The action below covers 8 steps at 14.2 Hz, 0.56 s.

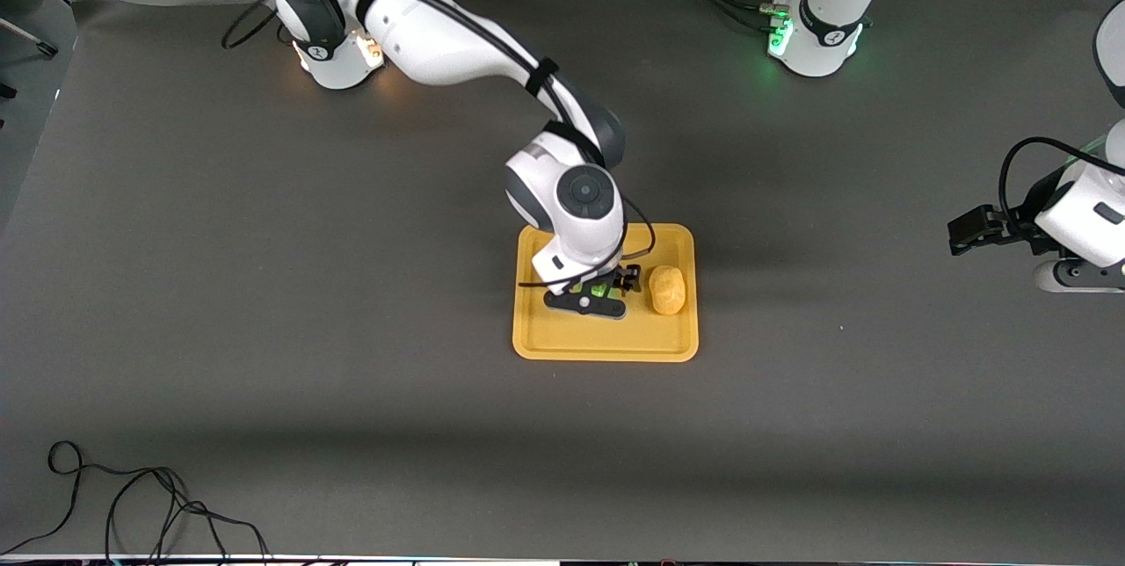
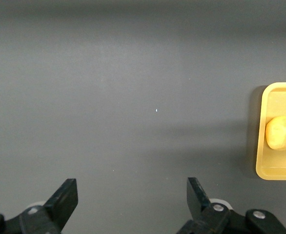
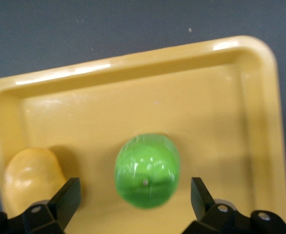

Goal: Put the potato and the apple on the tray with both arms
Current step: 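Lower the apple beside the potato and open the right gripper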

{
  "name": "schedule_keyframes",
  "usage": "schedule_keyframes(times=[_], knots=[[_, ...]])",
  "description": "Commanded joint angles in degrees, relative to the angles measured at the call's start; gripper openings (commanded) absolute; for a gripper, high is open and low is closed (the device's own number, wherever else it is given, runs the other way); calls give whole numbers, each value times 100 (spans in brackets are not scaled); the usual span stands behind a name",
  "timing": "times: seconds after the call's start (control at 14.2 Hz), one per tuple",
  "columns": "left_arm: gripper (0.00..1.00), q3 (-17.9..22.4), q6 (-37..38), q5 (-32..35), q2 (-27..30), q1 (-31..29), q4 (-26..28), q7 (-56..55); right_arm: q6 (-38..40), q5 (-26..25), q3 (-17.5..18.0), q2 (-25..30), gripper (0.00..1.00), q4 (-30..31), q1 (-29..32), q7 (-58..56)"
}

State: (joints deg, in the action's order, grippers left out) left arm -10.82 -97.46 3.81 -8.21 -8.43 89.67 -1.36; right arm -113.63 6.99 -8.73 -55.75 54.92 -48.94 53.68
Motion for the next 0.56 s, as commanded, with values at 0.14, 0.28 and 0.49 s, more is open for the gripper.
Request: schedule_keyframes(times=[0.14, 0.28, 0.49], knots=[[99, -34, 113, -82, 56, -62, 33, 163, 1507, -155, -23, 1565, 100, 194, 279, -58], [99, -34, 105, -108, 152, -62, 76, 171, 2131, -155, -356, 2240, 100, 561, 376, -723], [99, -17, 157, -432, 328, -71, 121, 250, 2345, -146, -1094, 3348, 100, 1623, 385, -2156]])
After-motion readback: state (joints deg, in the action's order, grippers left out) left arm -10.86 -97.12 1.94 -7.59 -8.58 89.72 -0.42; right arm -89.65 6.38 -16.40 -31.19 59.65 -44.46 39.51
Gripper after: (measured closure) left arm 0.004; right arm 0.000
